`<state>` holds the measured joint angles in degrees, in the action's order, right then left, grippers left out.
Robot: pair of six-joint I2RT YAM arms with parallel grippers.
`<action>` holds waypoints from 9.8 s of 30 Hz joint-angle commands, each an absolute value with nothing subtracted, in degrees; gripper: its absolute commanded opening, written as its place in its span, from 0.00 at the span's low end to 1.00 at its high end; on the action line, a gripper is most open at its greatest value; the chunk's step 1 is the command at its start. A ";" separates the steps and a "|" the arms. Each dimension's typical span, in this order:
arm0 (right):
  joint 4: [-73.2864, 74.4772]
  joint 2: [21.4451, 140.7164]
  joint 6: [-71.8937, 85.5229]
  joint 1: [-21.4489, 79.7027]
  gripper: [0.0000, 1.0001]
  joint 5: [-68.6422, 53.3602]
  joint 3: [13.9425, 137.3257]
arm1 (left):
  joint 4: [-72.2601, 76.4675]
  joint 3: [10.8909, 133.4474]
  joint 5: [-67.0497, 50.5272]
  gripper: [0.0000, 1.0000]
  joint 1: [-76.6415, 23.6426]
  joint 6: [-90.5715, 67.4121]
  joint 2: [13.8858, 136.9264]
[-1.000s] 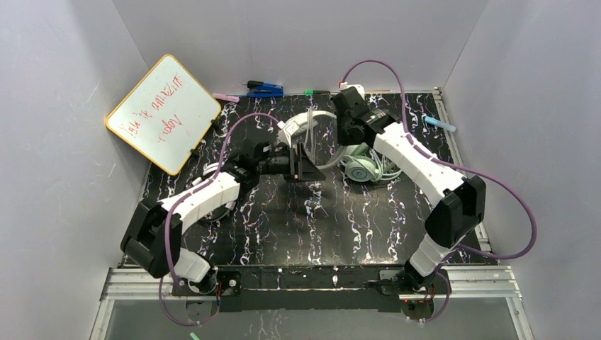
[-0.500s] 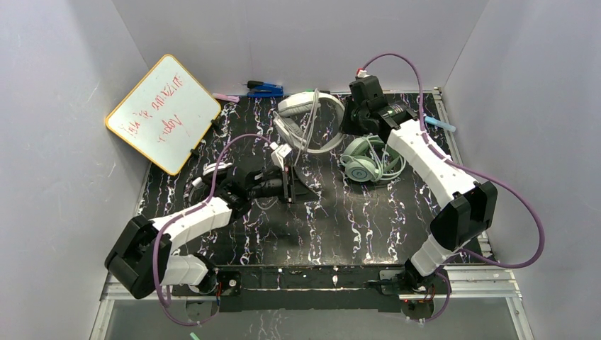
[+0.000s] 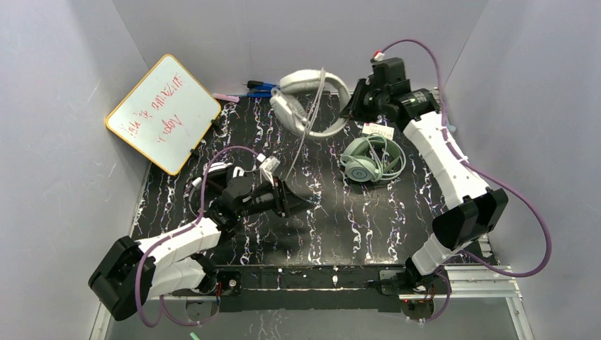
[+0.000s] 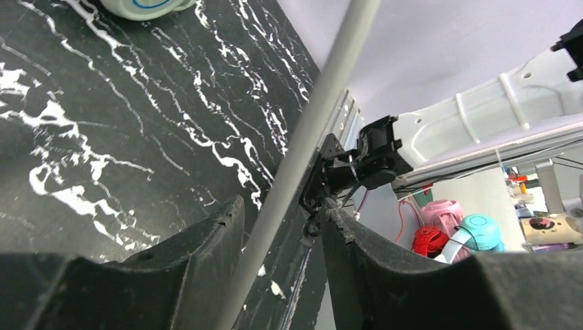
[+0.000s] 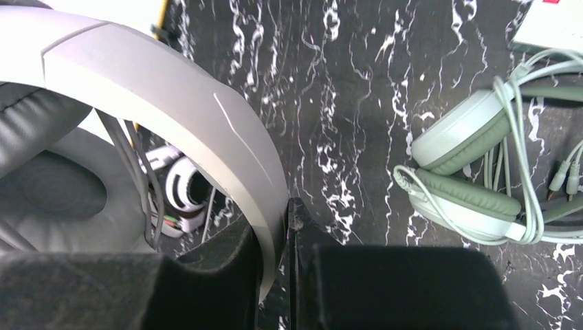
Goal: Wrap the headphones
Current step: Wrap the headphones cable around the headphones, then place the headphones at the center of the board, then reset both arms
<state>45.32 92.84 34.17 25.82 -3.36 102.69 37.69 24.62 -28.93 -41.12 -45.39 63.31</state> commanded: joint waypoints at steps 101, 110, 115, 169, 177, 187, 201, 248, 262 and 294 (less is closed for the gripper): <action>41.20 96.94 34.58 33.28 0.01 22.29 95.08 | 10.94 56.13 -38.44 0.13 -33.43 -44.38 75.15; 33.30 92.33 40.57 31.34 0.01 17.82 92.74 | 20.52 44.70 -32.58 0.18 -37.26 -47.38 72.95; 33.18 91.12 38.54 30.94 0.01 15.64 93.93 | 25.31 37.50 -31.21 0.51 -37.34 -46.08 71.29; 38.34 108.15 33.47 19.95 0.01 -0.52 111.01 | 14.34 25.76 -7.13 0.87 -37.83 -37.92 51.96; 44.64 123.07 31.17 16.61 0.01 -1.33 133.50 | 17.84 26.72 -8.26 0.84 -37.87 -40.31 56.30; 28.97 108.92 28.11 22.31 0.01 6.69 100.56 | 15.16 25.79 -3.97 0.90 -37.88 -40.74 55.70; 14.79 93.65 34.98 35.03 0.01 13.02 66.28 | 15.20 20.35 -2.74 0.89 -37.83 -43.20 54.66; -14.83 43.17 13.30 37.01 0.99 28.68 18.43 | -11.34 24.79 38.20 0.98 -37.85 -12.71 23.15; -31.52 58.66 13.27 5.48 0.99 11.81 17.75 | 12.37 16.33 28.35 0.98 -10.29 -15.02 37.26; -69.42 91.48 4.03 2.79 0.99 10.70 14.49 | 73.98 13.96 13.74 0.95 -7.11 1.93 96.40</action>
